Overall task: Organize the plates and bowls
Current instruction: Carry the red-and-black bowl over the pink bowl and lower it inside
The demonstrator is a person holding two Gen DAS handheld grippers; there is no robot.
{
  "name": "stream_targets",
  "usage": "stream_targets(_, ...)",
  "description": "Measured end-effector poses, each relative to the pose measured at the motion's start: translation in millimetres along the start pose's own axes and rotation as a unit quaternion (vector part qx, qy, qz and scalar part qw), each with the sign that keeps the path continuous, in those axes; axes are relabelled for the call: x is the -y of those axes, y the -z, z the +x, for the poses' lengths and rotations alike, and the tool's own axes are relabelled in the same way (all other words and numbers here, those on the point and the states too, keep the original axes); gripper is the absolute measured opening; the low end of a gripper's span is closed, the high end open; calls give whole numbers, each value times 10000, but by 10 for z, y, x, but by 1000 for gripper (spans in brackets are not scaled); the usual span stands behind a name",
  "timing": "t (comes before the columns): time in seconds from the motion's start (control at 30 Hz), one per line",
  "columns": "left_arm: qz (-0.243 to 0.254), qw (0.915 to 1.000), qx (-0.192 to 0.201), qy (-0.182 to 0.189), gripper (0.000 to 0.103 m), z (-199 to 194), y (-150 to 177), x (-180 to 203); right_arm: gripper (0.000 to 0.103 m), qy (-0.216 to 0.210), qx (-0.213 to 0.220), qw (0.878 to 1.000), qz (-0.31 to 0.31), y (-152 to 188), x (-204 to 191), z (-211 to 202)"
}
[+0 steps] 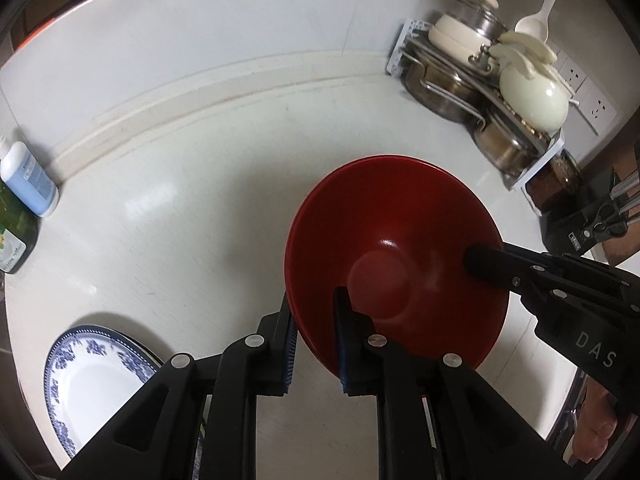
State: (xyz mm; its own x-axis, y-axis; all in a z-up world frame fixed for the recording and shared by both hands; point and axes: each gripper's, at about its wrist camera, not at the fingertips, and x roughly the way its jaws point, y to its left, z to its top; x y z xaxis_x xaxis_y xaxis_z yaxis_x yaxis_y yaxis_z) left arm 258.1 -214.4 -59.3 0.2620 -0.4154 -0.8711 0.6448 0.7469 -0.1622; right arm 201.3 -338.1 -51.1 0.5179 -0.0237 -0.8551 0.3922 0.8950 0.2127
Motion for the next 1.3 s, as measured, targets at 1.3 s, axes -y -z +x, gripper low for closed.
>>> stream_targets(1.3, 115, 9989, -445, -64, 31, 374, 120, 202, 37, -58, -577, 9980, 254, 251, 396, 462)
